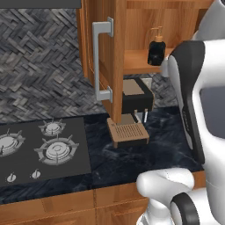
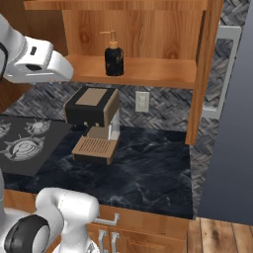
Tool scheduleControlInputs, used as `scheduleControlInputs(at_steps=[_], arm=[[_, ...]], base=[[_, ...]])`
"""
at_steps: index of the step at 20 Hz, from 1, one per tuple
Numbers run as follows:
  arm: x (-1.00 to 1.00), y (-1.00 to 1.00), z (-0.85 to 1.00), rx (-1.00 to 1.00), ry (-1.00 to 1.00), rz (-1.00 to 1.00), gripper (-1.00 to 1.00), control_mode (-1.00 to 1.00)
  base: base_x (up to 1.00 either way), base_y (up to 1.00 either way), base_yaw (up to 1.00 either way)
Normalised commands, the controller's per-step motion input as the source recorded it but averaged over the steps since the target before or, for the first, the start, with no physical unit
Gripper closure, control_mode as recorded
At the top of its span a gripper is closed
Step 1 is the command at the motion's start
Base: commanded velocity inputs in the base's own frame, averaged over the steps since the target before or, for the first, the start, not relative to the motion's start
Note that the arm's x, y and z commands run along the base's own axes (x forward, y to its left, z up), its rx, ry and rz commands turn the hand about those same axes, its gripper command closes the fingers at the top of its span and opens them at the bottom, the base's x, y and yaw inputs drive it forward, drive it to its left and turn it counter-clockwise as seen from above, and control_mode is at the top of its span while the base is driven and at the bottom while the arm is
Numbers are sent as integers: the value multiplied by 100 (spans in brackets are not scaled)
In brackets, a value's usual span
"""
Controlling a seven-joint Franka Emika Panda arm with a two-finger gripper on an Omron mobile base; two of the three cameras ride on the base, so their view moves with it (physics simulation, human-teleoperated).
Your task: Pick up the soap dispenser and soap dispenser from the sink, and place them back in the cabinet, and close the cabinet doors.
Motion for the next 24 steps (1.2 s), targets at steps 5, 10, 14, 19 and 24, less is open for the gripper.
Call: scheduleControlInputs(at_steps=[5, 10, 14, 19, 24], arm=[[-6, 1, -37, 0, 7, -2, -100, -100], [0, 0, -32, 0, 8, 0, -100, -100], [-2, 0, -15, 5, 7, 0, -100, -100], [-6, -1, -7, 10, 8, -1, -100, -100], [-4, -2, -14, 7, 2, -1, -100, -100]], base=[[0, 0, 0], [0, 0, 0], [0, 0, 0], [0, 0, 0], [0, 0, 0]])
